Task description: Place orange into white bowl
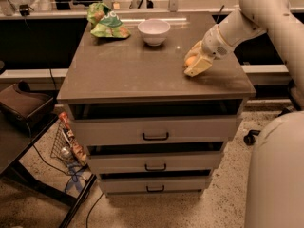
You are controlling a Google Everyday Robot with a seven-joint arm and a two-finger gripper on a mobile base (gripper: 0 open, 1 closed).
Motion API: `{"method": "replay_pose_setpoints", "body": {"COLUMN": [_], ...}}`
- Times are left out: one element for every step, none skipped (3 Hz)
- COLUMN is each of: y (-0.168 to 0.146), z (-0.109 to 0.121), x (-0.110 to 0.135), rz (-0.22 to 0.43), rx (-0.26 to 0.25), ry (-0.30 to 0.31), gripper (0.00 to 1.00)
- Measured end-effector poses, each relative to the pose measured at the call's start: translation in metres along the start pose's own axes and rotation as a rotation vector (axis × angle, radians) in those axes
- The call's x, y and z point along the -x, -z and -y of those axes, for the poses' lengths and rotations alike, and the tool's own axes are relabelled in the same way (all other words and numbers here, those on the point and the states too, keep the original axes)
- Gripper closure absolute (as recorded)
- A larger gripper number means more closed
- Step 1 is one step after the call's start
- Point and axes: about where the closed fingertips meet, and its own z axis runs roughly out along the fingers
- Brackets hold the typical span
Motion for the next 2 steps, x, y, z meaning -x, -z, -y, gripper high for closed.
{"method": "replay_pose_setpoints", "body": {"y": [0.0,0.021], "z": [0.001,0.017], "x": [0.001,0.016], "rz": [-0.003,-0.037], "rx": [0.0,-0.032], "ry": [0.001,-0.012], "gripper": [1.0,1.0]}}
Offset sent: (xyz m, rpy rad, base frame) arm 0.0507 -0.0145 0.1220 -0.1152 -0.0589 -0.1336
